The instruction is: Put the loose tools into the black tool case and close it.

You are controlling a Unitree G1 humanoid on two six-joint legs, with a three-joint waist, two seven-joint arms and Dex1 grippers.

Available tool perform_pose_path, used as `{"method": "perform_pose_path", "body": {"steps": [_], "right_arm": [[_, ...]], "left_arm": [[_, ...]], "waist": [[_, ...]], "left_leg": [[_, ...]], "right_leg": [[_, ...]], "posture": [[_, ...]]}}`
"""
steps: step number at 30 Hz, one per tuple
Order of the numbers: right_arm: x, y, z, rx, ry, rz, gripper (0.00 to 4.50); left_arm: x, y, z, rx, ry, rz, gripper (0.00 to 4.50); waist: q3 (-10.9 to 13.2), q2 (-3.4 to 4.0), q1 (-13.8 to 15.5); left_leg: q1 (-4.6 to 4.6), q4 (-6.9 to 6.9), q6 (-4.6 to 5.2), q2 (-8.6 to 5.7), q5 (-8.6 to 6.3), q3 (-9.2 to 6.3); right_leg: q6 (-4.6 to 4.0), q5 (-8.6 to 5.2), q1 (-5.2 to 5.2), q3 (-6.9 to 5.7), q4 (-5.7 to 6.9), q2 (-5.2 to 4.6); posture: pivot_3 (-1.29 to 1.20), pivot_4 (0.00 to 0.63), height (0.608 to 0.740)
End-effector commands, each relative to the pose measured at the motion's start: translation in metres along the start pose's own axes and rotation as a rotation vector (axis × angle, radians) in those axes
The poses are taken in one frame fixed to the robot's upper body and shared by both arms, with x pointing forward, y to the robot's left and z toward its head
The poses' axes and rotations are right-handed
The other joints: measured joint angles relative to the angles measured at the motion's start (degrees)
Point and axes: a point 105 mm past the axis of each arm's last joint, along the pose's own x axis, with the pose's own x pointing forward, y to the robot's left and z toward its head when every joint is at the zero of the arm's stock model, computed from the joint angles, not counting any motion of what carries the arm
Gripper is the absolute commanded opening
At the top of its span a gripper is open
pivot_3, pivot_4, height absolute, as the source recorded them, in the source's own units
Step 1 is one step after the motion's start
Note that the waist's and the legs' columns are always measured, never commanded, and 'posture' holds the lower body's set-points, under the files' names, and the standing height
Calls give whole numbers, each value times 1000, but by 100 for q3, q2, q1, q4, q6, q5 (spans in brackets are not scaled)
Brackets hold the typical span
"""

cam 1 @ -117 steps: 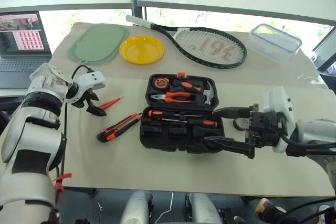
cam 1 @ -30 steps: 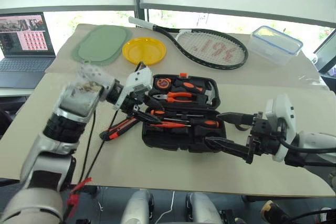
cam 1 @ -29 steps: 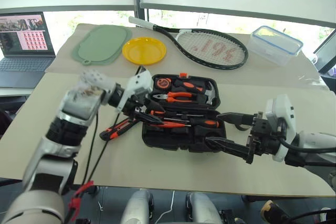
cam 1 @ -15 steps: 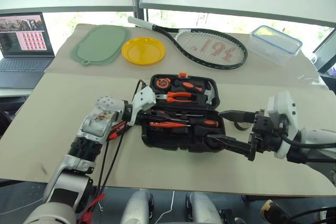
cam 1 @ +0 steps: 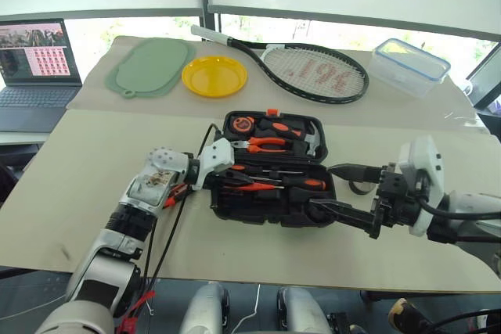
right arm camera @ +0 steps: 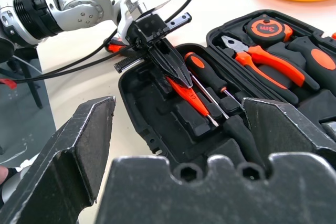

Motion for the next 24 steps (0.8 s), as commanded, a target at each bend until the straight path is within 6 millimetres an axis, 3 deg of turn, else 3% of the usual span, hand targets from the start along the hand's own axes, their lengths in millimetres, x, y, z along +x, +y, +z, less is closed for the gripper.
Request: {"method": "perform_pose_path", "body": {"steps": [1,10,15,19,22,24], "right_arm": [[-3,1,7,-24,-29,-8,4500],[-1,-2,7,-18,-36,-13,4500],[-1,-3,6,-17,-34,-14,4500],[0,-3,7,-18,-35,-7,4500],[2,-2,9,-24,-37,10,4500],[4,-2,10,-27,-35,29,4500]], "left_arm": [[-4,-7,-25,-29,96,-24,41],[-4,-19,-33,-11,117,-51,41],[-9,-13,-34,-3,117,-13,41],[-15,-3,-16,-11,57,28,41],[-32,8,9,-35,-21,87,41],[-54,15,30,-75,-84,152,41]], "waist": [[-2,2,-3],[-18,15,-11],[-23,16,-2],[-26,16,-3],[-25,15,-9],[-23,12,-30]], "left_leg": [[5,-2,0,1,0,1],[17,-8,0,5,0,10],[20,-8,0,5,0,10],[21,-8,0,5,0,10],[18,-7,0,5,0,10],[11,-7,0,7,0,10]], "right_leg": [[0,0,4,1,0,0],[0,0,8,10,0,0],[-1,0,11,10,0,0],[-1,0,13,10,0,0],[-1,0,8,10,1,1],[-1,0,-2,10,4,2]], "posture": [[0,150,738],[0,150,738],[0,150,738],[0,150,738],[0,150,738],[0,150,738]]}}
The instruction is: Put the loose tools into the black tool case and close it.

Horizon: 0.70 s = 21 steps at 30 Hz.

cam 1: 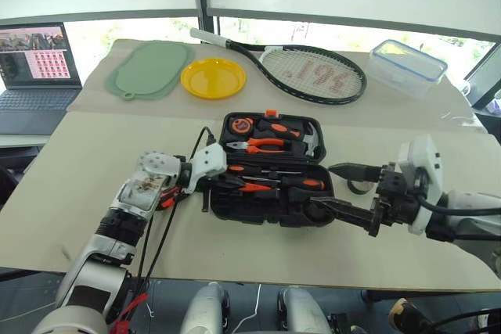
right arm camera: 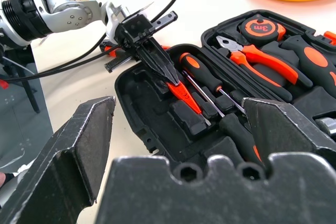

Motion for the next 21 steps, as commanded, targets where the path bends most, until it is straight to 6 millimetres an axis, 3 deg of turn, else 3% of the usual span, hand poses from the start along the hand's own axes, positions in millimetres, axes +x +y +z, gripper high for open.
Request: {"method": "perform_pose_path", "body": {"steps": [1,3,5,7,10,13,17,21], "right_arm": [[3,2,8,-37,-23,39,4500],[6,2,9,-52,-19,60,4500],[11,2,11,-83,-18,84,4500],[18,3,15,-126,-17,130,4500],[22,5,17,-166,2,203,4500],[23,6,20,-188,13,265,4500],[25,4,24,-215,20,305,4500],[25,4,24,-218,24,319,4500]], "left_arm": [[-44,14,44,-38,-121,128,280],[-66,10,49,-75,-127,171,790],[-95,3,41,-110,-78,254,1540],[-137,-8,11,-167,42,395,2233],[-178,-28,-23,-239,185,524,3244],[-209,-45,-45,-285,292,597,4472],[-220,-55,-47,-294,334,600,4472],[-199,-48,-36,-228,357,523,4472]], "waist": [[3,-4,-28],[3,-5,-48],[3,-3,-96],[2,-1,-195],[9,-9,-229],[12,-15,-126],[13,-16,28],[13,-17,60]], "left_leg": [[-5,0,0,3,0,0],[-7,-2,0,5,0,-1],[-5,-4,0,5,0,1],[3,-11,0,5,-1,7],[25,-54,-9,4,3,20],[23,-63,-20,12,9,18],[30,-61,-24,8,10,10],[31,-66,-26,1,9,9]], "right_leg": [[-1,0,-7,1,1,3],[-1,0,-10,0,0,3],[0,0,-8,3,-3,1],[0,-1,-7,9,-5,0],[-8,-6,-10,15,-8,-4],[-21,-10,-17,3,-8,-6],[-31,-15,-23,-20,-16,-27],[-73,-34,-21,-33,-20,-49]], "posture": [[0,150,738],[0,150,738],[0,150,738],[0,150,738],[0,150,738],[0,150,738],[0,150,738],[0,150,738]]}}
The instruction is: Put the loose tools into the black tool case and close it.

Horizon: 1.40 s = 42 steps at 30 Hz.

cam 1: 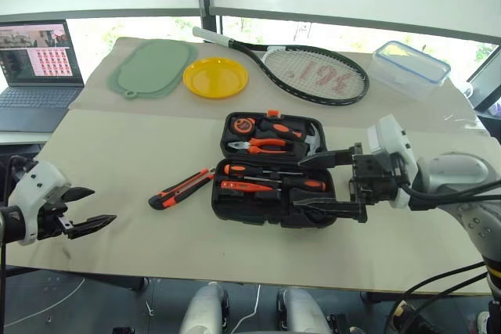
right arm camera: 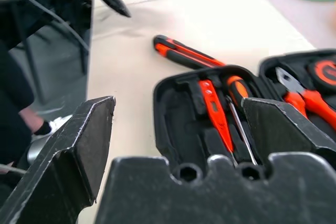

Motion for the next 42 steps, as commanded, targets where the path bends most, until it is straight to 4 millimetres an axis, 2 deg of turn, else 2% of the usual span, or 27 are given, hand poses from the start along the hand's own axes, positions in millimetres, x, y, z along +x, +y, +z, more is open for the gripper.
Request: {"method": "perform_pose_path", "body": {"steps": [1,4,7,11,21,26,29,32,34,35,42], "right_arm": [[-2,3,6,-45,-6,11,4500],[-3,8,1,-51,18,5,4500],[-2,11,-3,-50,22,-8,4500],[2,11,-9,-74,34,-59,4500],[7,15,-10,-62,17,-86,4500],[5,15,-11,-52,15,-97,4500],[3,15,-10,-51,14,-103,4500],[1,14,-8,-50,8,-110,4500],[0,13,-8,-55,7,-117,4500],[-1,12,-8,-65,4,-128,4500],[-5,5,-7,-49,-4,-156,4500]], "left_arm": [[16,-10,28,151,24,-69,4472],[33,-19,38,201,127,-163,4472],[43,-26,52,228,166,-237,4472],[66,-18,66,249,208,-216,4472],[107,-23,54,300,287,-304,4472],[118,-29,45,310,296,-325,4472],[119,-31,47,302,277,-333,3793],[117,-34,50,299,262,-344,2708],[116,-28,55,299,239,-313,1884],[114,-20,61,291,218,-273,1732],[95,25,107,280,57,-10,1718]], "waist": [[-1,-1,11],[-1,-1,6],[-1,-1,-44],[-1,-1,-71],[-1,-2,-48],[-3,2,12],[-5,4,29],[-5,4,23],[-5,4,14],[-5,5,14],[2,-7,1]], "left_leg": [[-1,-3,0,-1,0,1],[-6,-8,-3,-2,5,1],[-7,-18,-4,-1,6,11],[-9,-20,-7,-1,8,15],[-13,-14,-8,-4,10,20],[-5,-3,-6,-6,11,14],[-4,-1,-5,-5,12,12],[-4,-1,-4,-5,12,12],[-4,-1,-4,-5,12,12],[-4,-2,-5,-5,12,12],[-19,5,-4,-4,12,3]], "right_leg": [[0,1,3,0,2,-2],[34,22,8,2,14,6],[33,21,3,12,13,23],[33,20,-2,23,12,53],[37,19,-3,30,14,58],[40,20,11,26,17,52],[41,21,15,27,18,51],[42,21,14,28,18,51],[42,21,13,28,18,52],[42,21,12,28,18,53],[42,21,3,22,19,56]], "posture": [[0,150,738],[0,150,738],[0,150,738],[0,150,738],[0,150,738],[0,150,738],[0,150,738],[0,150,738],[0,150,738],[0,150,738],[0,150,738]]}}
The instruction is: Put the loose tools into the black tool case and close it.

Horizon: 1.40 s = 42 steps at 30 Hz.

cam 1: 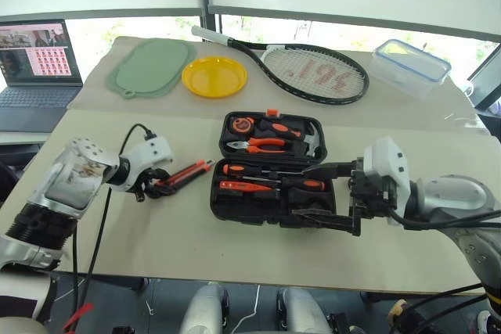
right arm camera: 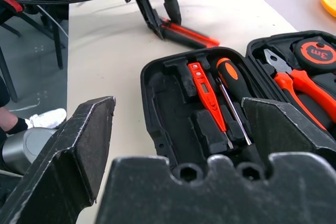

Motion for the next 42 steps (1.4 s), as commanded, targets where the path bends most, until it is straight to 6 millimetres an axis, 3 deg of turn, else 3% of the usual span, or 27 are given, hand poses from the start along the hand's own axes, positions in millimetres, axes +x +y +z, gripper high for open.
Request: {"method": "perform_pose_path", "body": {"steps": [1,3,6,8,11,15,17,21,33,35,38,41,42], "right_arm": [[-6,-4,12,-35,-31,-29,4500],[-7,-3,12,-29,-30,-30,4500],[-9,-3,9,-18,-14,-25,4500],[-11,-3,7,-12,-6,-25,4500],[-13,-5,5,15,-12,-31,4500],[-19,-6,-4,45,7,-69,4500],[-20,-3,-5,53,6,-75,4500],[-23,-1,-4,64,-12,-108,4500],[-23,-2,-4,86,-33,-174,4500],[-22,-2,-4,86,-34,-175,4500],[-22,-3,-4,85,-34,-177,4500],[-23,-3,-4,86,-35,-178,4500],[-22,-3,-4,87,-36,-178,4500]], "left_arm": [[-25,30,33,53,-116,185,1718],[-30,30,54,128,-213,196,1718],[-31,-6,103,251,-413,24,1718],[-19,-38,117,383,-445,-113,1718],[0,-67,125,487,-440,-232,1718],[21,-99,121,569,-359,-400,1718],[26,-105,116,566,-318,-442,1718],[37,-112,98,594,-211,-497,1718],[46,-113,87,581,-131,-536,1718],[45,-113,93,572,-155,-538,2726],[36,-113,104,574,-210,-552,3727],[25,-111,114,597,-281,-546,4430],[20,-110,116,595,-296,-556,4430]], "waist": [[0,0,5],[0,0,6],[0,0,21],[0,0,23],[0,0,7],[0,0,-28],[0,0,-56],[0,1,-53],[-1,2,-59],[-1,1,-52],[-1,1,-51],[-1,1,-51],[0,1,-51]], "left_leg": [[-2,0,0,-1,0,-2],[-3,0,2,-3,-1,-1],[-5,1,4,0,-2,-1],[-12,10,7,0,-4,-1],[-9,12,9,-6,-6,4],[-6,12,8,-6,-5,2],[-8,12,8,-7,-5,4],[-6,12,8,-5,-5,2],[-4,13,9,-4,-5,0],[-4,14,9,-4,-5,0],[-5,15,10,-5,-6,0],[-6,15,11,-5,-6,-1],[-6,15,10,-5,-6,0]], "right_leg": [[1,0,0,-1,-1,-1],[4,2,2,-1,-5,-3],[7,4,4,-1,-8,-7],[10,5,3,-1,-9,-8],[12,7,6,5,-11,-6],[11,7,6,6,-7,2],[11,6,2,12,-7,2],[12,6,2,12,-6,4],[12,6,4,13,-6,5],[12,6,5,13,-7,4],[13,6,6,13,-7,3],[14,5,5,13,-9,3],[14,5,4,13,-8,2]], "posture": [[0,150,738],[0,150,738],[0,150,738],[0,150,738],[0,150,738],[0,150,738],[0,150,738],[0,150,738],[0,150,738],[0,150,738],[0,150,738],[0,150,738],[0,150,738]]}}
